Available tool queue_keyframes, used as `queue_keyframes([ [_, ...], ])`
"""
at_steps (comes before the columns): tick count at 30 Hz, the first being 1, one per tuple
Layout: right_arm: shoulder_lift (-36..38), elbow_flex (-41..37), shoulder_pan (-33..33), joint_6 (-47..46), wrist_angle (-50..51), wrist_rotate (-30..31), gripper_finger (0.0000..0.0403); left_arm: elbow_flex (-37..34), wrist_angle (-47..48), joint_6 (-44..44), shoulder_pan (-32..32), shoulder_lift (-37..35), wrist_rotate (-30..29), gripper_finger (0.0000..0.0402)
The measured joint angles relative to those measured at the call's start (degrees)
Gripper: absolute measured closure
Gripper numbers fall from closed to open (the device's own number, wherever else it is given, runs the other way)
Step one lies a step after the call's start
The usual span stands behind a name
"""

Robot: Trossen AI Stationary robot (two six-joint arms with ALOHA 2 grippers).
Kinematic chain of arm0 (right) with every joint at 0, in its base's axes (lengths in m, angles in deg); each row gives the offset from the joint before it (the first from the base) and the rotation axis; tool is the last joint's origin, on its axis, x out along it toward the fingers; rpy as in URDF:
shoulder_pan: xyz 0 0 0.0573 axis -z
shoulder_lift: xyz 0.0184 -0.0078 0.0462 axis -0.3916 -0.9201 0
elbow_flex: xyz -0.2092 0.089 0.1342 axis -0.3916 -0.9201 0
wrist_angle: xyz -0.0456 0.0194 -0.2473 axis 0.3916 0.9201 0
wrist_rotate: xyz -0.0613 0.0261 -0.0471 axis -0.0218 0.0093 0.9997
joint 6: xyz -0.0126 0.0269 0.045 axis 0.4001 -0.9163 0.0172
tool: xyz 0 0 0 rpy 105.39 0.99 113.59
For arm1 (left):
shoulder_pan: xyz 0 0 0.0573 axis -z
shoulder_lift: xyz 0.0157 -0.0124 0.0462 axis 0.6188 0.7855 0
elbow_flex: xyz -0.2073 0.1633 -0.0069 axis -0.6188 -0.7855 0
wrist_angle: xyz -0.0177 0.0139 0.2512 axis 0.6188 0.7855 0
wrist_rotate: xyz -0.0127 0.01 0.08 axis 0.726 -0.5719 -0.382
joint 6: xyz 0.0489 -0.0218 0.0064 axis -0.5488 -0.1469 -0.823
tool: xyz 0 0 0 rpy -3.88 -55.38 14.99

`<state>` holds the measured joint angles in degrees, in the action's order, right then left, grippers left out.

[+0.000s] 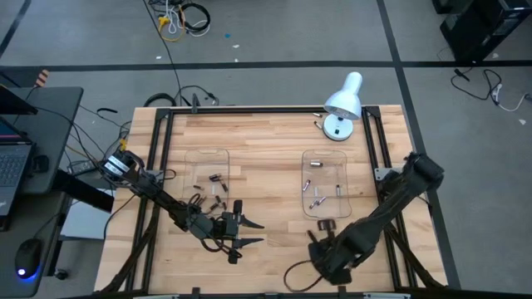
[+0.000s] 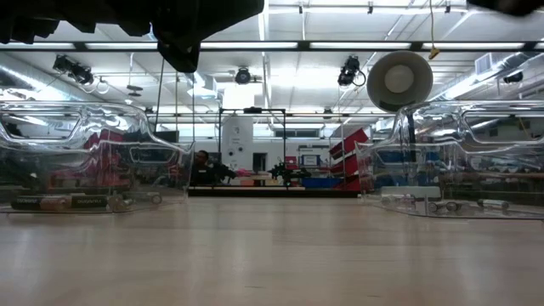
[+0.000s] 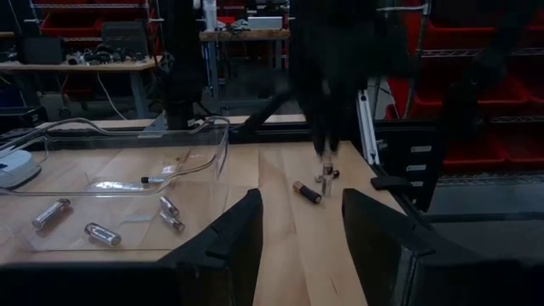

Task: Sort batteries
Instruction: Put the silver battery into the right transparent bin

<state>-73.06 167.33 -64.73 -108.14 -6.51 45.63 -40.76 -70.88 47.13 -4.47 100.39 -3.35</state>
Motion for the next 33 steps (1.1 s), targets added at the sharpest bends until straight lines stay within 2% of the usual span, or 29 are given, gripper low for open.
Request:
queue_keyframes([
  [5,7.3,7.3,4.1,-2.0,20.1,6.8,0.0383,0.0,0.0,0.0,0.0,0.0,0.0,0.0240],
  [8,11.6,7.7,8.5,-4.4,27.4,10.0,0.0382,0.0,0.0,0.0,0.0,0.0,0.0,0.0240],
  [14,18.4,1.7,19.2,0.5,23.2,10.6,0.0351,0.0,0.0,0.0,0.0,0.0,0.0,0.0240],
  [17,19.8,-0.6,23.6,2.0,20.9,5.9,0.0329,0.0,0.0,0.2,0.0,0.0,0.0,0.0240],
  [20,20.5,-1.2,25.6,2.7,20.8,5.1,0.0299,0.0,0.0,0.3,0.1,0.0,0.0,0.0240],
  [25,21.8,-1.2,23.2,1.2,17.0,4.0,0.0260,0.0,0.2,0.4,0.1,0.0,0.0,0.0240],
  [33,19.3,-1.2,7.7,-2.5,6.8,4.1,0.0262,0.0,2.1,0.4,0.1,0.0,0.0,0.0240],
])
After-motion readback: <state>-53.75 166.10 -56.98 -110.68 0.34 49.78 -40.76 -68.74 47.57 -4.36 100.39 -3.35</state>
